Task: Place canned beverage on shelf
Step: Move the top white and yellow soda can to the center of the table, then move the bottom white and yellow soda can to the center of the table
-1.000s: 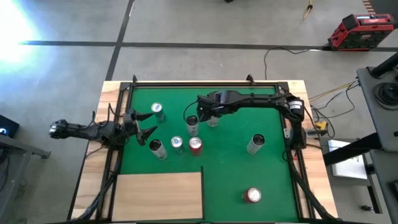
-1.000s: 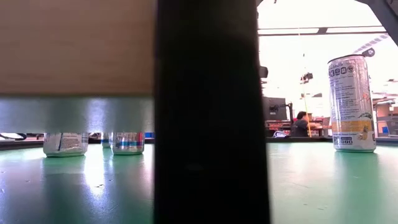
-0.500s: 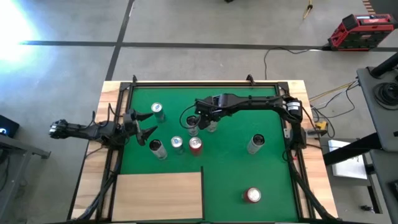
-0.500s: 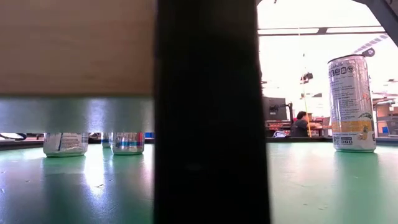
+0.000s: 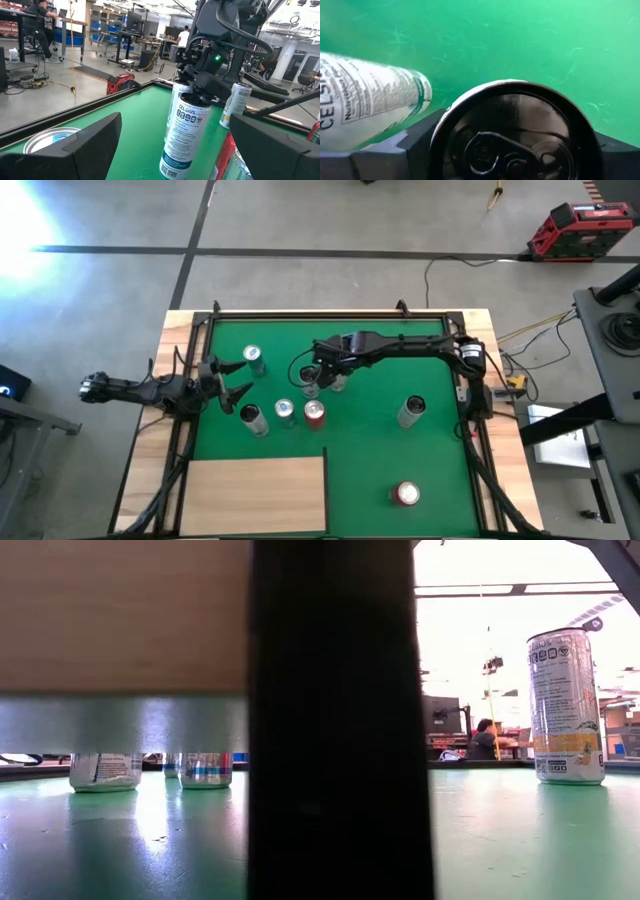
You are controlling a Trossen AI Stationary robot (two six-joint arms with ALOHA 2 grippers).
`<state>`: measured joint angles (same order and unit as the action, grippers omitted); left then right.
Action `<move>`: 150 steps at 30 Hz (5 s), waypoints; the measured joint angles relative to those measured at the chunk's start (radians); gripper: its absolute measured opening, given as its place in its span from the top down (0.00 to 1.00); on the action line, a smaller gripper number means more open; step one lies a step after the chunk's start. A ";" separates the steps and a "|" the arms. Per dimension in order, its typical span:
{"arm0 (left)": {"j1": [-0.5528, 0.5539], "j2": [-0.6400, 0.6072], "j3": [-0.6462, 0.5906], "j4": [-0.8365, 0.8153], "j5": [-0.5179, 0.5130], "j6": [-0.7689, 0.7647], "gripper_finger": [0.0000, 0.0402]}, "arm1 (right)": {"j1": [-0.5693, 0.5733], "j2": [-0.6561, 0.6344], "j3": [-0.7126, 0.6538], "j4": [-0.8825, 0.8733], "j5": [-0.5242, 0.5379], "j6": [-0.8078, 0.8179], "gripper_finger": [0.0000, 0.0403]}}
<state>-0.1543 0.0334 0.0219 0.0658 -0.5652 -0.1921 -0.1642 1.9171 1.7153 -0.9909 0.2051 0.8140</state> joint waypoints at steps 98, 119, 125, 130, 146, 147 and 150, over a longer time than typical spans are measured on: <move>0.000 0.005 0.000 -0.001 0.000 0.000 0.12 | 0.424 -0.501 -0.544 -0.258 0.031 1.117 0.40; 0.000 0.006 0.000 0.001 0.000 0.000 0.12 | 0.306 -0.202 -0.136 -0.278 0.088 0.731 0.40; 0.000 0.006 0.000 0.001 0.000 0.000 0.12 | 0.293 -0.106 -0.039 -0.281 0.087 0.673 0.40; 0.000 0.006 0.000 0.000 0.000 0.000 0.12 | 0.283 -0.035 0.054 -0.291 0.083 0.639 0.39; 0.000 0.006 0.000 -0.001 0.000 0.000 0.12 | 0.277 0.126 0.278 -0.351 0.091 0.562 0.37; 0.000 0.006 0.000 -0.001 0.000 0.000 0.12 | 0.277 0.132 0.281 -0.349 0.089 0.560 0.37; 0.000 0.006 0.000 0.000 0.000 0.000 0.12 | 0.275 0.136 0.281 -0.361 0.084 0.559 0.37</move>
<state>-0.1547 0.0391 0.0220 0.0658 -0.5648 -0.1921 0.1104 2.0529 1.9965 -1.3524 0.2889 1.3725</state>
